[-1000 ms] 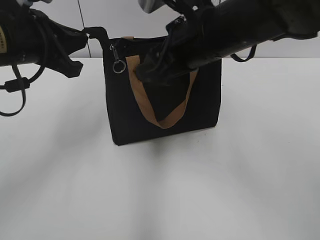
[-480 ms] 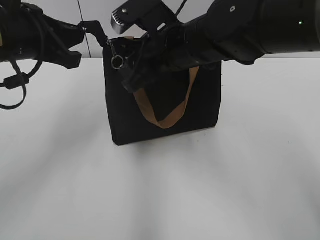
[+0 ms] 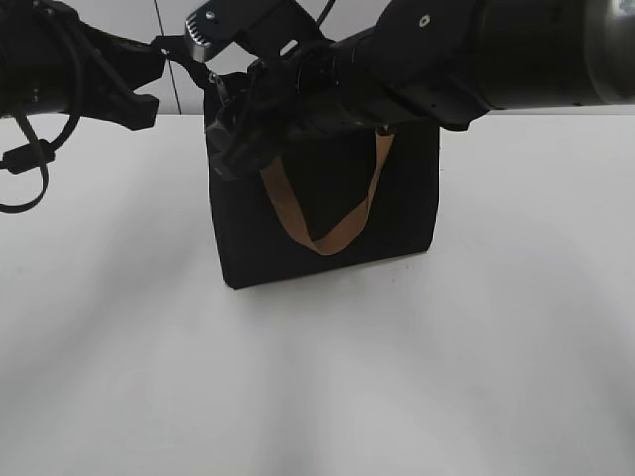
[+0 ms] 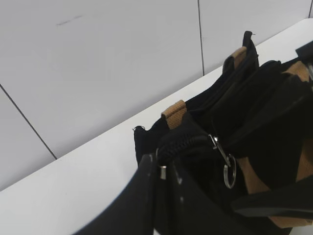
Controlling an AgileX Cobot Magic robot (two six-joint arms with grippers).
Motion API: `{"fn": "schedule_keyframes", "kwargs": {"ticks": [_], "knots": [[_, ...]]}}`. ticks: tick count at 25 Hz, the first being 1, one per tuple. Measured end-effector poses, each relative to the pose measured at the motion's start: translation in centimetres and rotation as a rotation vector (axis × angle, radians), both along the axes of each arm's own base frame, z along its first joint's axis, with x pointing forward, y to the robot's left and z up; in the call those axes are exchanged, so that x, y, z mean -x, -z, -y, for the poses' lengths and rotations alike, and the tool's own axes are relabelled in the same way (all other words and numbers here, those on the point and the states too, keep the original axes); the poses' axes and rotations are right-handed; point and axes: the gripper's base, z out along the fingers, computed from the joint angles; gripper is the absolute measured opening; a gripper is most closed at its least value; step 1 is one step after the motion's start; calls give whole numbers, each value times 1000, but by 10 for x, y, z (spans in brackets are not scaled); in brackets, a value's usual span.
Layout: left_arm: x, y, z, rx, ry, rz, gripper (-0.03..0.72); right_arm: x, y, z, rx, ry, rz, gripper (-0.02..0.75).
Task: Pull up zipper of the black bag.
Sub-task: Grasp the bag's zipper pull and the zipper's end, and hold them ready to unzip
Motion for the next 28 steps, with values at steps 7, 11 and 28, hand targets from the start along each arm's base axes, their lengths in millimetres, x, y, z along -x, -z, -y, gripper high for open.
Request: {"fn": "schedule_keyframes", "kwargs": {"ticks": [7,11,28], "knots": [[0,0,0,2,-1,-1,11,0,0,0,-15,14,-15,358],[0,0,0,2,-1,-1,11,0,0,0,-38,34,-36,358],[0,-1,1,14,4,8,11,4,3,-2,-57,23,-113,244]]}}
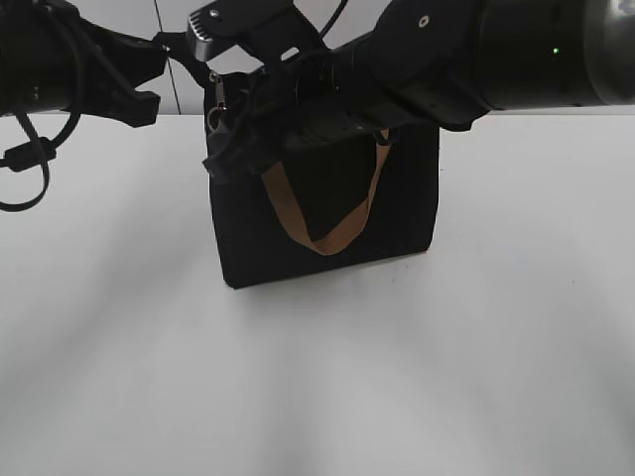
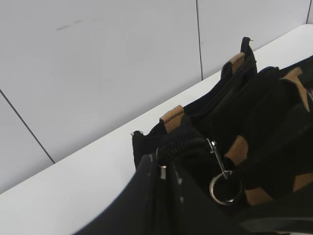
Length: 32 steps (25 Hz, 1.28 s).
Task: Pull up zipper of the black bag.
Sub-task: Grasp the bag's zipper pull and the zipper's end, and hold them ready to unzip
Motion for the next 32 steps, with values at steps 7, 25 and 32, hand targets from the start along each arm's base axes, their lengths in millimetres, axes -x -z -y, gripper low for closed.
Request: {"fn": "schedule_keyframes", "kwargs": {"ticks": [7,25,32], "knots": [[0,0,0,0,0,0,11,-3,-2,1,-39,57,-1,241],[0,0,0,0,0,0,11,-1,-10,2,-59,62,0,-15],[0,3,-2,-19,-15,-24,11,0,-12,2,-72,63,-17,-15]]}}
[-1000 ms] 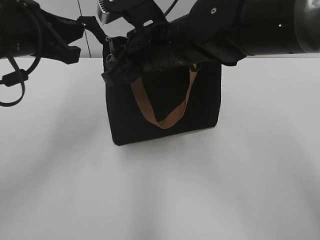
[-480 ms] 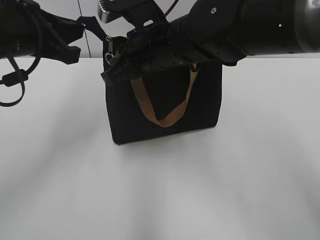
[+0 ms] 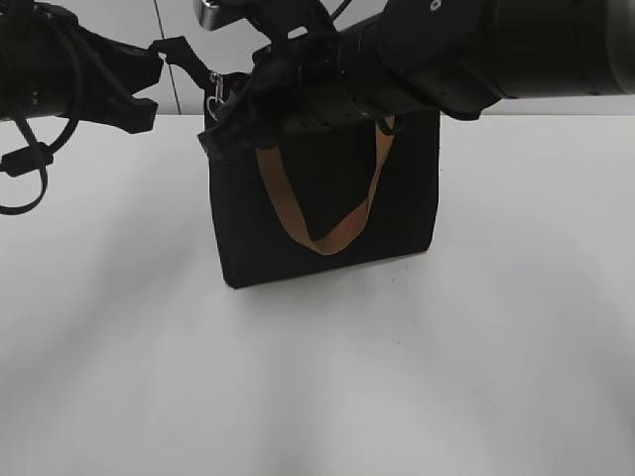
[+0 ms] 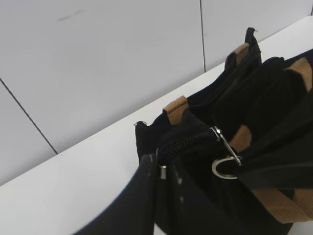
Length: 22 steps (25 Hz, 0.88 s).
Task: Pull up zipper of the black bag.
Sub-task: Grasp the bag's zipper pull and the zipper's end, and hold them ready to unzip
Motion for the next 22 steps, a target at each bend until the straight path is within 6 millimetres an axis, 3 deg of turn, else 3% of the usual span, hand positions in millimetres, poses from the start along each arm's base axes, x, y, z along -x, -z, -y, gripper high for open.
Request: {"fn": "schedule_keyframes", "kwargs": {"ticks": [5,9,22], "knots": [[0,2,-1,-13,-10,-16,11,-1,-4,5,-13,9,-15,-15],[0,2,-1,-14,-11,-18,11,-8,-12,21,-38,44,-43,-15],[0,3,-2,-26,-20,-32,11,-20,-10,44,-40,77,-107,-15]]}}
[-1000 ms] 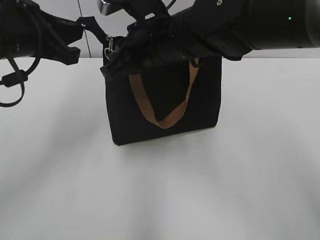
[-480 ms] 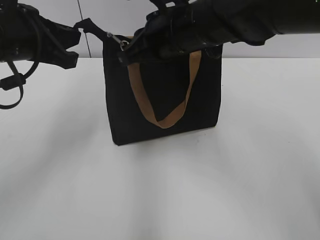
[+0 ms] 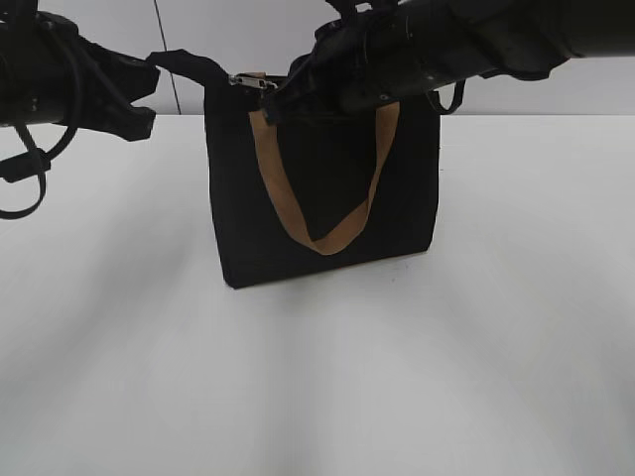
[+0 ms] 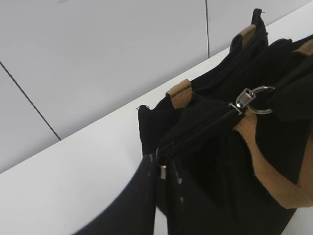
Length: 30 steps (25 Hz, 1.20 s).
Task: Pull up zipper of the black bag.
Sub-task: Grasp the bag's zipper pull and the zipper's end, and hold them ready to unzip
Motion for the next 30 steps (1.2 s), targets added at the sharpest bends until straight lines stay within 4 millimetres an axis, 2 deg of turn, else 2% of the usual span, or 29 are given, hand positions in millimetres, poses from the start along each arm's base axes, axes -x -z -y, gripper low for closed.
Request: {"fn": "schedule_keyframes", "kwargs": {"ticks": [4,11,16,23,30], "knots": [[0,1,-1,-6,-5,-8,11,-4,-3,5,-4,14,6,-15],[0,1,-1,-9,-8,-11,11,-16,-20,12,-31,35,45,-15],[3,-7,-6,-1,-20,10,11,-18,-20,18,-29,31,25,-15],[-4,-9,-28,-5,-107,5,11,-19,-19,20,-28,29,12,-15],[-4,-8,-31,-13,-120,-3,10,-23,-19,30,-30,50,-1,-15]]}}
